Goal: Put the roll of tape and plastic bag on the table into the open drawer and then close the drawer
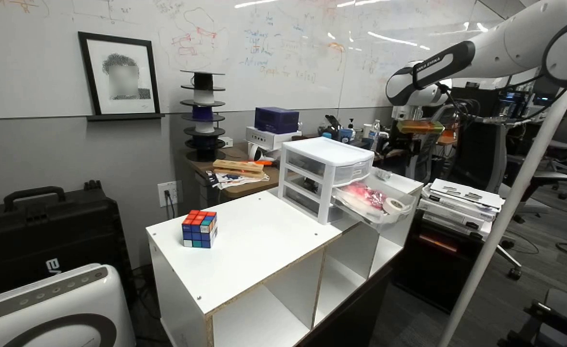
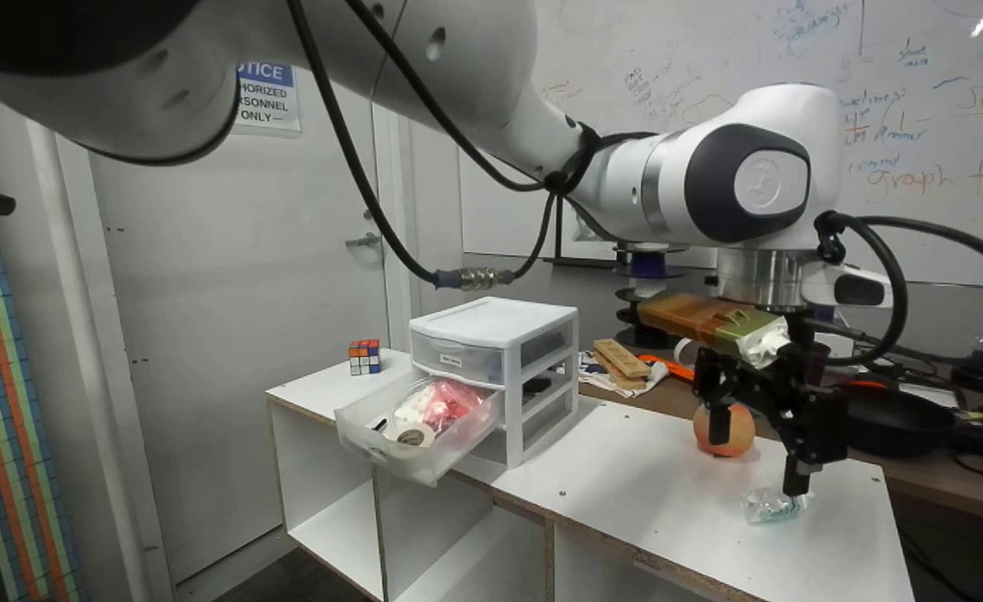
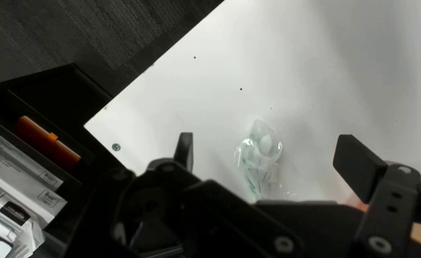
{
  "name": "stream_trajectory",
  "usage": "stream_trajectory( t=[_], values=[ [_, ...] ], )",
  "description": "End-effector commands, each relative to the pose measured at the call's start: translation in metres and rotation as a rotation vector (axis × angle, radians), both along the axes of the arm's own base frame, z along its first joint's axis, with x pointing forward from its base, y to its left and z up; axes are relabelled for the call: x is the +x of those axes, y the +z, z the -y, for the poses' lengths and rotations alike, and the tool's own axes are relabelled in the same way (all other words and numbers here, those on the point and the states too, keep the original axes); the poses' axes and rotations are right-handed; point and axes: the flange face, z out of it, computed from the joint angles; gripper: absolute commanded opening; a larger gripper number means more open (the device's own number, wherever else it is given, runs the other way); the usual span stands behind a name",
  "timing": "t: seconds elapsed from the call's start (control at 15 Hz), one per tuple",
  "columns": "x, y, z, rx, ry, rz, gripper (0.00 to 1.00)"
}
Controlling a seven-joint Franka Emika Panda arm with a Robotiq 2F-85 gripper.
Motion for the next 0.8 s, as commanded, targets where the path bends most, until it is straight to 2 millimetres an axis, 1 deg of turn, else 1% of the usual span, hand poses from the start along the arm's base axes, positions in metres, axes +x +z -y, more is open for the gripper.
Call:
stream_trajectory(
  t=[0.0, 0.13, 0.4, 0.47, 0.53, 0.67, 0.73],
  values=[
    [0.01, -0.02, 0.009, -0.038, -0.006, -0.035, 1.0],
    [0.014, -0.029, 0.014, -0.056, -0.018, -0.028, 1.0],
    [0.019, -0.033, 0.016, -0.084, -0.029, -0.023, 1.0],
    [0.02, -0.034, 0.014, -0.087, -0.027, -0.028, 0.96],
    [0.022, -0.035, 0.012, -0.088, -0.023, -0.032, 0.74],
    [0.025, -0.039, 0.007, -0.106, -0.018, -0.043, 0.7],
    [0.028, -0.04, 0.004, -0.116, -0.014, -0.041, 0.63]
  ],
)
